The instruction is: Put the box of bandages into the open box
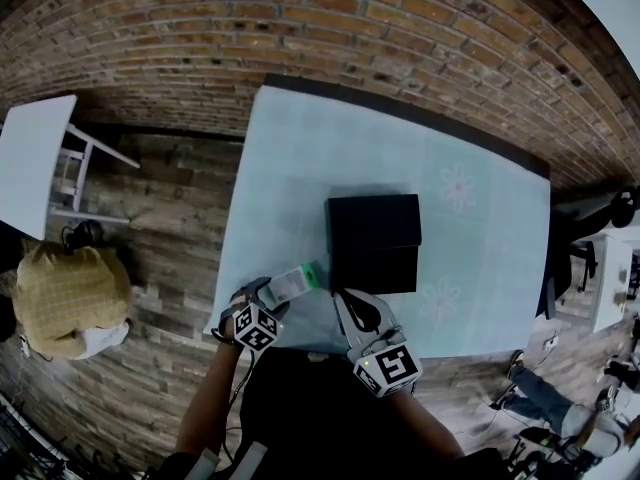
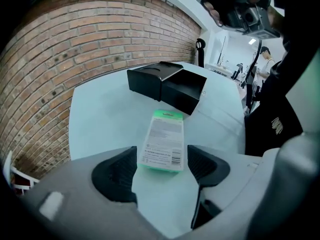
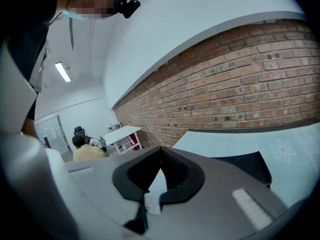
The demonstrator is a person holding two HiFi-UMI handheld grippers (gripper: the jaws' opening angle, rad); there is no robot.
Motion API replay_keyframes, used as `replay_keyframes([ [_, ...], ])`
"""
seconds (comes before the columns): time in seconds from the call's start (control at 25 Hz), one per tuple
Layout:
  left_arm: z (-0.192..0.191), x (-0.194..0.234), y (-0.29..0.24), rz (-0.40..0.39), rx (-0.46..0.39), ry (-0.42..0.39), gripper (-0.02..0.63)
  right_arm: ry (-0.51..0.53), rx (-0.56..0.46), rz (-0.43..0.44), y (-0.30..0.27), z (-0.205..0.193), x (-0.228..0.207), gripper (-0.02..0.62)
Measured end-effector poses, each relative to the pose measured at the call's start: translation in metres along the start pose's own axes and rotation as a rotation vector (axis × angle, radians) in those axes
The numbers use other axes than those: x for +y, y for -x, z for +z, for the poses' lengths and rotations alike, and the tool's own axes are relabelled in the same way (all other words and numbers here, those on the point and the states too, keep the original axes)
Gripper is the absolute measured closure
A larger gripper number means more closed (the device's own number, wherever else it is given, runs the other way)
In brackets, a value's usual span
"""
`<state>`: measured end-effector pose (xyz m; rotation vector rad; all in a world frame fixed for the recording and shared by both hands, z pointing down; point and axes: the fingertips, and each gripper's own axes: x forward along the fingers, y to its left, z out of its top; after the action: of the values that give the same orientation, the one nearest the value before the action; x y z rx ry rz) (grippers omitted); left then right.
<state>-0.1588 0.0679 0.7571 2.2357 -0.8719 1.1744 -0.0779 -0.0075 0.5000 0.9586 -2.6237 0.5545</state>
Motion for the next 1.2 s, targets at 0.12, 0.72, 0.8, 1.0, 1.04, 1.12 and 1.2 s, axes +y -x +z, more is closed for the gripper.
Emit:
replay_keyframes([
  [0.12,-0.004,-0.001,-0.005,-0.006,0.021,-0.007,0.255,-0.003,0.002,-0.002,0.000,-0.001,-0.001,0.594],
  [0.72,-0.014,-0.003,-0.025,-0.031,0.109,-0.012,0.221,-0.015,-0.004,-0.011,0.004,-0.003,-0.003,0.594],
  [0.8,-0.015,-0.002,-0.027,-0.026,0.118,-0.020,0.222,-0.014,-0.007,-0.011,0.005,-0.003,-0.003,0.594],
  [1.0,-0.017,0.000,-0.031,-0.026,0.126,-0.024,0.222,-0.015,-0.008,-0.014,0.006,-0.002,-0.004,0.594],
  [1.04,-0.017,-0.001,-0.031,-0.029,0.126,-0.023,0.223,-0.014,-0.008,-0.014,0.007,-0.002,-0.004,0.594],
  [1.12,-0.017,-0.001,-0.031,-0.030,0.126,-0.024,0.223,-0.013,-0.009,-0.015,0.007,-0.002,-0.003,0.594],
  [1.2,-0.017,0.000,-0.031,-0.030,0.129,-0.026,0.222,-0.013,-0.009,-0.017,0.008,-0.002,-0.003,0.594],
])
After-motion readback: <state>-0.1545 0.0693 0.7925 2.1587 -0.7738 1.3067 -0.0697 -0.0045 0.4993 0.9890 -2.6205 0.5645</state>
